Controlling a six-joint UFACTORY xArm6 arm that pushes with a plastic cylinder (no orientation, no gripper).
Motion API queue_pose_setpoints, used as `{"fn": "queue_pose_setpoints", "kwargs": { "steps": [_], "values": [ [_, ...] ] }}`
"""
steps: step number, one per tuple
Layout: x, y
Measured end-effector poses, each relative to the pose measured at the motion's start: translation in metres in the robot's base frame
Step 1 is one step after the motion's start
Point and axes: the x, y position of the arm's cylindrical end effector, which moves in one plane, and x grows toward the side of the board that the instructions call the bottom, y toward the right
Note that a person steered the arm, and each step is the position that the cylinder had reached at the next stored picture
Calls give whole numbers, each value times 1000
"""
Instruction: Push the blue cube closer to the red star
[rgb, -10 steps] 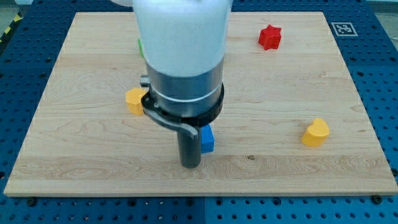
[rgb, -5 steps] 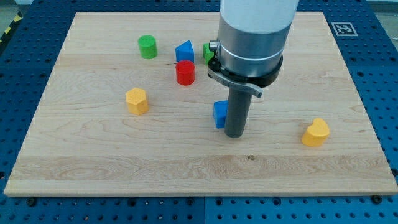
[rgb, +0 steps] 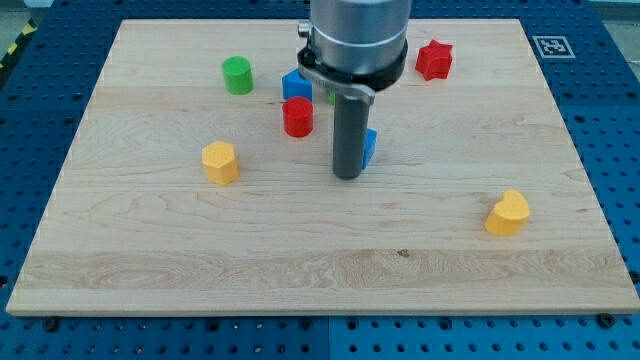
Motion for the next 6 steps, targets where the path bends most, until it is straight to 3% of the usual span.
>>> {"fn": "queue_pose_setpoints", "kwargs": {
  "steps": [3, 6],
  "values": [
    [-50, -2],
    [-54, 60]
  ]
}}
